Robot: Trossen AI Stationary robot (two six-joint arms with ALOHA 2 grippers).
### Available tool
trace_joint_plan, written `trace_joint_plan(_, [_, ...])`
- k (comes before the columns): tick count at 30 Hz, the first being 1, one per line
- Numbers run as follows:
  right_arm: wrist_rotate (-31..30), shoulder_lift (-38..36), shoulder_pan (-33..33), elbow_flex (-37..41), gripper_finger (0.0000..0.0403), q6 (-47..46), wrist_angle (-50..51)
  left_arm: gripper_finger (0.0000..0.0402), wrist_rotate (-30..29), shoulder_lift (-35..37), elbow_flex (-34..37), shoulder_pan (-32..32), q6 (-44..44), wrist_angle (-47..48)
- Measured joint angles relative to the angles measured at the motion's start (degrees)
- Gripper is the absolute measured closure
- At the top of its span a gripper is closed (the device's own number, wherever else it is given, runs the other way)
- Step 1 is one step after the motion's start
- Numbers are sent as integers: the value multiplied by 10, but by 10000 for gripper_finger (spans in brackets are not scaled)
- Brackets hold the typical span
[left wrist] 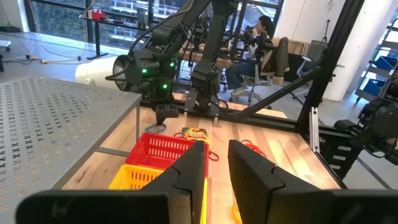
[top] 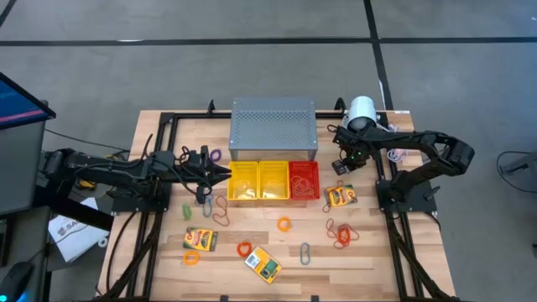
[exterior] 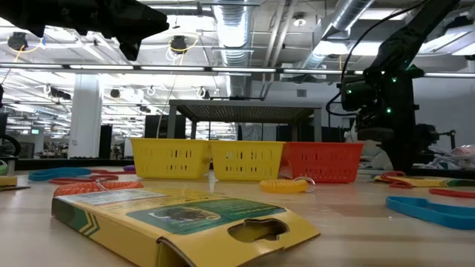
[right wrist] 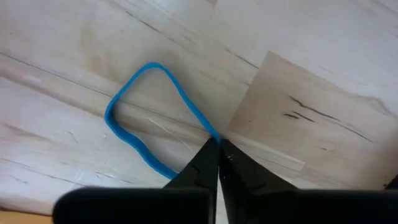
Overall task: Pick & Place Office Desk Supplies
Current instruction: Put the blue rubber band into the red bin
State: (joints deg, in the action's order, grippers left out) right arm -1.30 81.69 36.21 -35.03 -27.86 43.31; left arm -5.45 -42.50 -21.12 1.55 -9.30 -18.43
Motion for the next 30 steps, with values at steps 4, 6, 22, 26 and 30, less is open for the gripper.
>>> trace_joint_plan(4, [1, -6, 0, -7, 402, 8, 12, 334, 0, 0, 0, 0, 0, 0])
trace_joint_plan(6, [15, -17, -2, -16, 402, 9, 29, 334, 0, 0, 0, 0, 0, 0])
trace_joint_plan(22, [2, -155, -42, -89, 403, -6, 118, 334, 0, 0, 0, 0, 0, 0])
trace_joint_plan(26, [2, -188, -66, -110, 403, -17, 117, 334, 0, 0, 0, 0, 0, 0])
trace_joint_plan(30, [5, -222, -94, -138, 403, -23, 115, 334, 0, 0, 0, 0, 0, 0])
